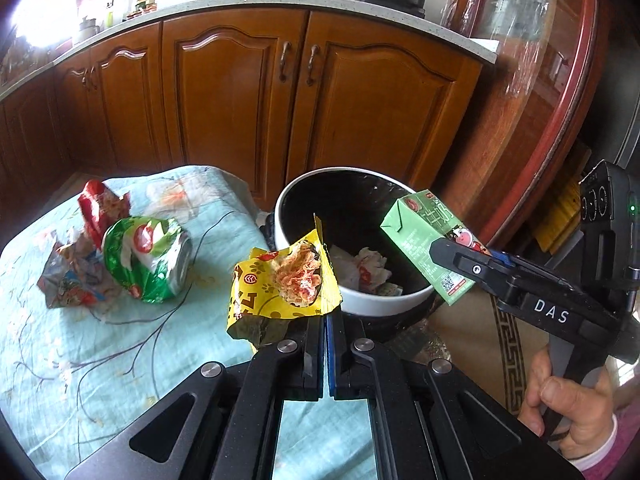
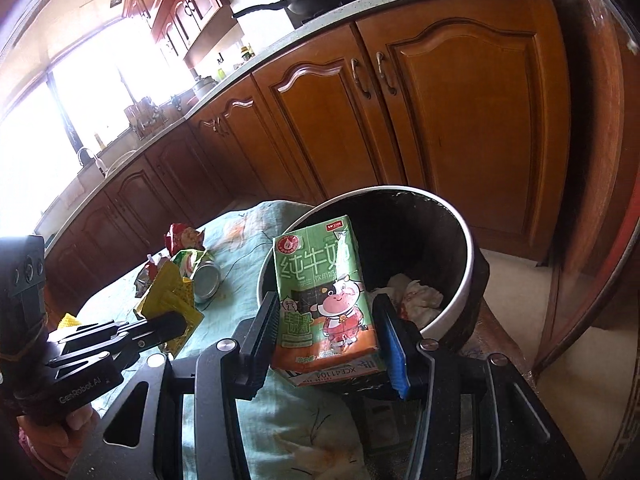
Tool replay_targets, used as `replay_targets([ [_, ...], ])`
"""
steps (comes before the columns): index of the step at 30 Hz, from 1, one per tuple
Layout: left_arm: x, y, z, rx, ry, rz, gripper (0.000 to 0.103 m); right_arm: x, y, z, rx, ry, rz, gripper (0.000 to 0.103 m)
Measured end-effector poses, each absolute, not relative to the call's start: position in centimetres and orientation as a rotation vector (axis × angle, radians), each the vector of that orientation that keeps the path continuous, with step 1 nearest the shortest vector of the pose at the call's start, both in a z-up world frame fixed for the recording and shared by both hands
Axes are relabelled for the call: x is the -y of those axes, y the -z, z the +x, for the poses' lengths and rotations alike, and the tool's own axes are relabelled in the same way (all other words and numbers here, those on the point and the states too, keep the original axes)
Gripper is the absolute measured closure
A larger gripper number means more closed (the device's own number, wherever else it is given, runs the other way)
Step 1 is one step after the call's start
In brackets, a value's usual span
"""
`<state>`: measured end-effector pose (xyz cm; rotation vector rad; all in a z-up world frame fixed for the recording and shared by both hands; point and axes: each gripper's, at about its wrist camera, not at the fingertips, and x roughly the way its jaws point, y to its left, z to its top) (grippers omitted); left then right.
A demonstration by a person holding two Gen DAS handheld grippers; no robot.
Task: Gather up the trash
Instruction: 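Carry the wrapper and milk carton over the bin and open both tools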
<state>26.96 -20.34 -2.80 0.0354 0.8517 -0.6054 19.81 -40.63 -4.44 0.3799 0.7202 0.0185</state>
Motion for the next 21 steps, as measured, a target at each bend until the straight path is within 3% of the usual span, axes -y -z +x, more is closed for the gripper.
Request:
replay_targets([
  [21,27.3,4.8,34.4,-0.934,0.657,0.019,0.103,44.8,5.2,24.0,-0.753,0.031,0.365,0.055],
])
